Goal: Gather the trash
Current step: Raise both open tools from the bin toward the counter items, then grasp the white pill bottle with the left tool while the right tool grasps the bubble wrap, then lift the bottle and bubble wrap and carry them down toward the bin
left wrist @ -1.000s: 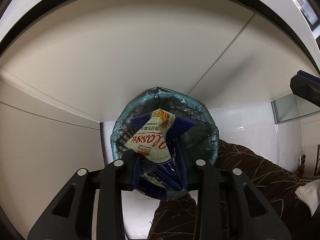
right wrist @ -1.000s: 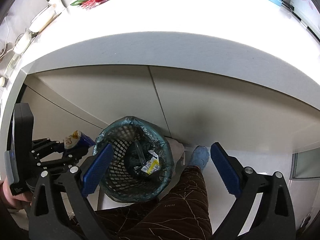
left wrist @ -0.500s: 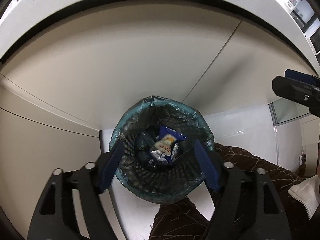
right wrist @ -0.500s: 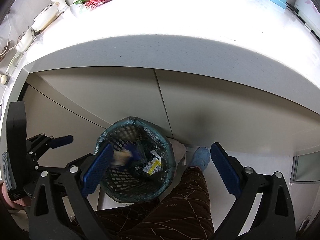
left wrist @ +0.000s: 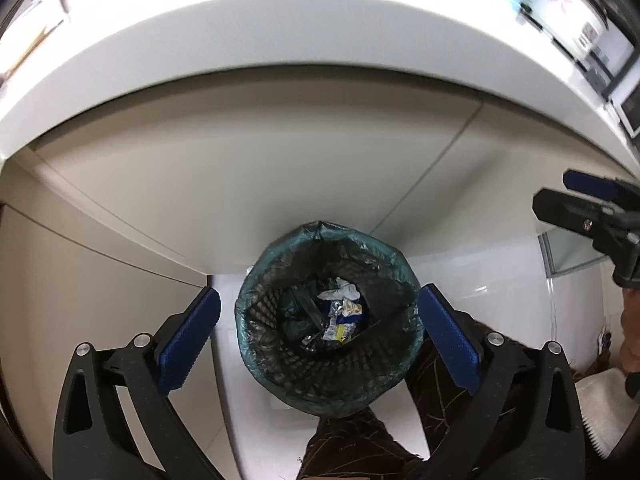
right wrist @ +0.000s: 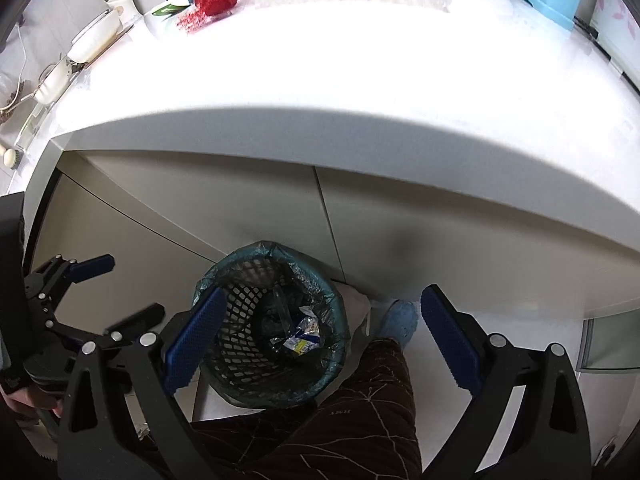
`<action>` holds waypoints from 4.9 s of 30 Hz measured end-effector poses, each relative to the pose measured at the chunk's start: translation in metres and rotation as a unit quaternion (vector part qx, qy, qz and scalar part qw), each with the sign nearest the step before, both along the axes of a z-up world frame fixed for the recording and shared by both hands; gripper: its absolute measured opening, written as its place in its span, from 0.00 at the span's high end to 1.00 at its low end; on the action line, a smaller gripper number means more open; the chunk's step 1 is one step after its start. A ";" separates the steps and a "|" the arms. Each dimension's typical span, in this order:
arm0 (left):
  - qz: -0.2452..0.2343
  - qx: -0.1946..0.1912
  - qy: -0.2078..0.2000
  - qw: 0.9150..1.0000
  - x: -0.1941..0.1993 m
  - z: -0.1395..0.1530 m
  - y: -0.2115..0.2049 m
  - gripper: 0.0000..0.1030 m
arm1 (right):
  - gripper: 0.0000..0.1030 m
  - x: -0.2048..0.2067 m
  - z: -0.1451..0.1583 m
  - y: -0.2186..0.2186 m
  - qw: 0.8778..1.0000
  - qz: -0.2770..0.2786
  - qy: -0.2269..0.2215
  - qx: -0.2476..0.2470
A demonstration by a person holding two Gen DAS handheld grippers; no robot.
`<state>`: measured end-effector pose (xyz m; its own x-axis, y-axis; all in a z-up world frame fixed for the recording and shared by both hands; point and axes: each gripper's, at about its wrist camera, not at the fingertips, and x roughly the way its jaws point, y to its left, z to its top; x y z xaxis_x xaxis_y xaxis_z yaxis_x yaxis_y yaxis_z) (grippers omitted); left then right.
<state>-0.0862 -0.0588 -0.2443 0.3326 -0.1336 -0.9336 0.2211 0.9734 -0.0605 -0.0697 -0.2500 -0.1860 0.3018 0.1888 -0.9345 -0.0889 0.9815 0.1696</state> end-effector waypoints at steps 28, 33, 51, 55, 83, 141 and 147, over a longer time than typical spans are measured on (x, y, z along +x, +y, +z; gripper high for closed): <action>0.073 -0.016 -0.041 0.996 0.041 0.107 0.030 0.06 | 0.09 0.057 0.099 -0.017 0.998 -0.010 -0.054 -0.008; 0.073 -0.017 -0.053 0.996 0.064 0.124 0.024 0.06 | 0.09 0.081 0.111 -0.027 0.998 -0.018 -0.061 -0.007; 0.040 -0.013 -0.092 0.995 0.160 0.175 -0.025 0.07 | 0.09 0.166 0.134 -0.064 0.997 -0.035 -0.070 -0.025; 0.032 -0.012 -0.087 0.996 0.179 0.172 -0.036 0.07 | 0.09 0.183 0.130 -0.071 0.997 -0.035 -0.063 -0.026; 0.000 0.019 -0.053 0.998 0.307 0.118 -0.077 0.20 | 0.09 0.288 0.055 -0.086 0.999 -0.035 0.031 -0.006; 0.069 0.021 -0.097 0.993 0.262 0.201 0.002 0.50 | 0.91 0.275 0.147 -0.041 0.994 -0.071 -0.074 -0.029; 0.072 0.019 -0.101 0.992 0.254 0.212 0.006 0.50 | 0.91 0.267 0.162 -0.041 0.992 -0.081 -0.095 -0.030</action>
